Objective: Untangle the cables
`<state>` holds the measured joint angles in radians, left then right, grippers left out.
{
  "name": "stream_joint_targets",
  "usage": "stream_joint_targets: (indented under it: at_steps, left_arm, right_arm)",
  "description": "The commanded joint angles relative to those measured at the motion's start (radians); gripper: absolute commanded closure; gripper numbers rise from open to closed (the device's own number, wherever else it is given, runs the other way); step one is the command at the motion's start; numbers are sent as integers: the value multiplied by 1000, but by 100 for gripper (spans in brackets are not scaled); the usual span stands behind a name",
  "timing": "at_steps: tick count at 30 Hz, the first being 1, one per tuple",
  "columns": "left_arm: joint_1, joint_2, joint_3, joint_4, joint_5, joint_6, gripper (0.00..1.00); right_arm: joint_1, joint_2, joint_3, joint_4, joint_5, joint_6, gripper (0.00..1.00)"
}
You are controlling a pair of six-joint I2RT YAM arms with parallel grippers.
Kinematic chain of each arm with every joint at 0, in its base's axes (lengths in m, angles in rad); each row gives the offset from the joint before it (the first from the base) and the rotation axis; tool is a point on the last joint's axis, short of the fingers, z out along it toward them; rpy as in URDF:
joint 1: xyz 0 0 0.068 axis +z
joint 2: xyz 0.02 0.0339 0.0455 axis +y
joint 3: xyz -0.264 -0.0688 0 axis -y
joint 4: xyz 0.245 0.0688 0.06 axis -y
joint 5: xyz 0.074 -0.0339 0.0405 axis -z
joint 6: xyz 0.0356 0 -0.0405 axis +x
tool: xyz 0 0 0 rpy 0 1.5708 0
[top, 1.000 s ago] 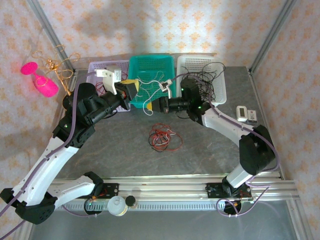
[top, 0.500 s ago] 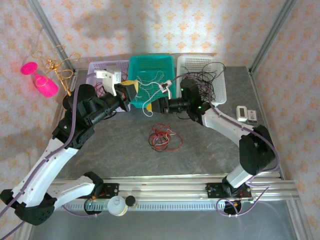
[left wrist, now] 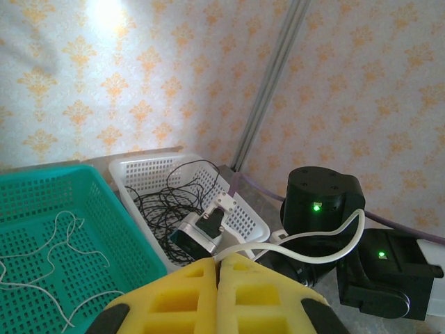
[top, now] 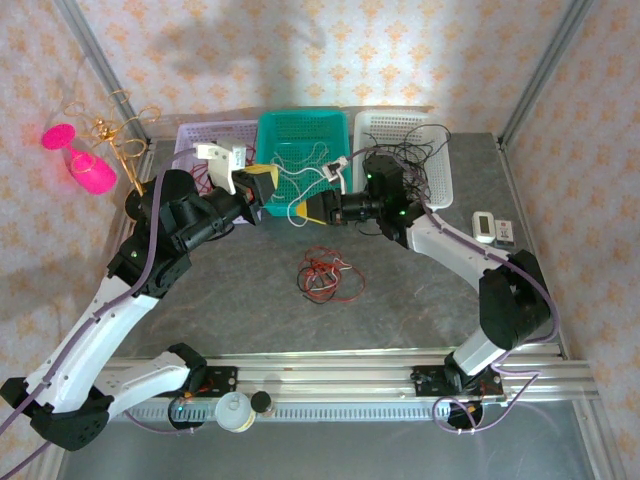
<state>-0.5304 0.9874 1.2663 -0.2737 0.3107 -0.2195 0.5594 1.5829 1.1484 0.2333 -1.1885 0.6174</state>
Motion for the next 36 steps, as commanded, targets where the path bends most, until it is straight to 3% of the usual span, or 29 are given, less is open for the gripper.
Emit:
stream_joint_targets:
  at_steps: [1,13,20,22,26,36]
  left_arm:
    - [-7,-15,-5,18,11,22,100]
    - [-6,-3,13,16,7,30,100]
    - [-6,-1,22,11,7,32,100]
    - [-7,-2,24,8,8,32,100]
    - [-8,-8,23,4,2,28,100]
    - [-6,-76,-8,-44,-73,14,100]
  right_arm:
    - [-2,-42,0,43,-57,-4,65]
    - [14,-15,32,-96,-120,-142,69]
    - [14,-8,39,-112,-113,-160,96]
    - [14,-6,43,-108,-97,-155,99]
    - [10,-5,42,-85,4,-108,100]
    - [-59,-65,-8,80,391,222,100]
